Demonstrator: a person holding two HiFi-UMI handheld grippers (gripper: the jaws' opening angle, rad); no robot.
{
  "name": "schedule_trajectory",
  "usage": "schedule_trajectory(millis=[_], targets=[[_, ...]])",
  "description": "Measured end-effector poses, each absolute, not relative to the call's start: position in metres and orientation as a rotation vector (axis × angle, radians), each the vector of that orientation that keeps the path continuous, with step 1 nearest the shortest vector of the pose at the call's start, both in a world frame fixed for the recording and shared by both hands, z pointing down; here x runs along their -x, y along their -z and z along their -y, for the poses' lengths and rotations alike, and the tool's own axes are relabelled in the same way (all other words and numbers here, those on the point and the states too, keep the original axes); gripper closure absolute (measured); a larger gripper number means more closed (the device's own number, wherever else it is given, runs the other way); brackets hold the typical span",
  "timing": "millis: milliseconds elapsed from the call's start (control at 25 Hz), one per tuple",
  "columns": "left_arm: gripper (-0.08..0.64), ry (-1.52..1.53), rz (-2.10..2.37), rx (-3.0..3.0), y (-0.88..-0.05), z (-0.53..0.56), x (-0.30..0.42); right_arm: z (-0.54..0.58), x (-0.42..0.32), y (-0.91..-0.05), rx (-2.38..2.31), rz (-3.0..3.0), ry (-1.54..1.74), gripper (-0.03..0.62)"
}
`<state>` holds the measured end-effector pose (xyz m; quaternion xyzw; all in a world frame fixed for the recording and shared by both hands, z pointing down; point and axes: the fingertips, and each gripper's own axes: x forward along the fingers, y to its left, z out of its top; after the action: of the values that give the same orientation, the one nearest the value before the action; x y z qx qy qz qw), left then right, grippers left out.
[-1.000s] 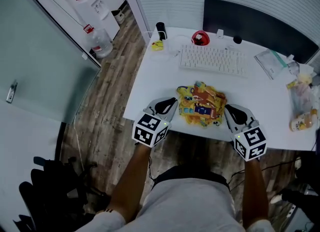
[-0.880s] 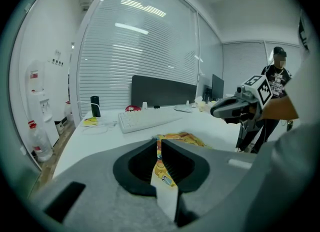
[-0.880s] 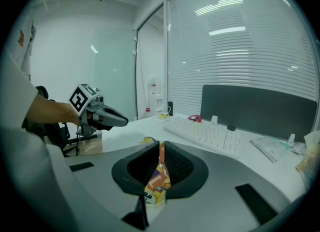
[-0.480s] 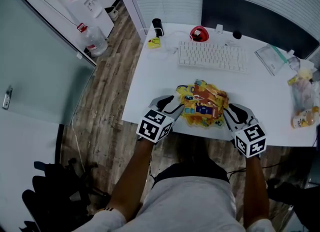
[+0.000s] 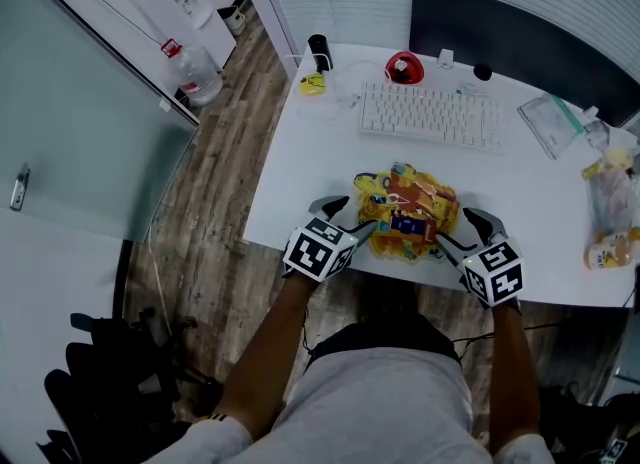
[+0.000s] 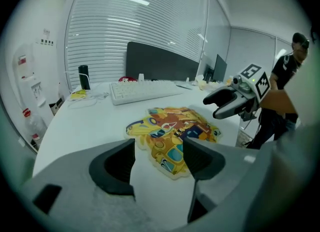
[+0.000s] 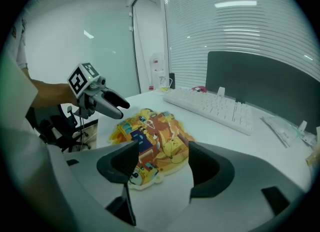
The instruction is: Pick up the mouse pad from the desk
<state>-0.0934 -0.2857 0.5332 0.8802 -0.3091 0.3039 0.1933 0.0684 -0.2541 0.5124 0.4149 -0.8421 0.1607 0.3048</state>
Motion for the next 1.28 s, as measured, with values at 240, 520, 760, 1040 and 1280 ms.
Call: schedule_trajectory(millis=[240, 520, 760, 1040, 1280], targets=[[0.252, -0.923, 0.907, -2.391, -0.546, 0.291, 0.09, 0.268, -0.081, -0.529, -1.086, 2.177, -0.451, 0.316], [0.245, -0.956, 0.917, -2.329, -0.561, 0.284, 0.086, 0.282, -0.082, -0.542, -1.082, 2.134, -0.475, 0.304], [0.245, -0.956, 0.965, -2.309, -0.564, 0.288, 0.085, 0.287, -0.084, -0.556, -1.079, 2.094, -0.523, 0.302], [0.245, -0.928, 0.975, -2.316, -0.561, 0.285, 0.076, 0.288, -0.08, -0.554, -1.099, 2.136, -0.584, 0.302], [0.245, -0.91, 0.984, -2.307, -0.562, 0.285, 0.072, 0.288, -0.078, -0.554, -1.106, 2.153, -0.598, 0.302]])
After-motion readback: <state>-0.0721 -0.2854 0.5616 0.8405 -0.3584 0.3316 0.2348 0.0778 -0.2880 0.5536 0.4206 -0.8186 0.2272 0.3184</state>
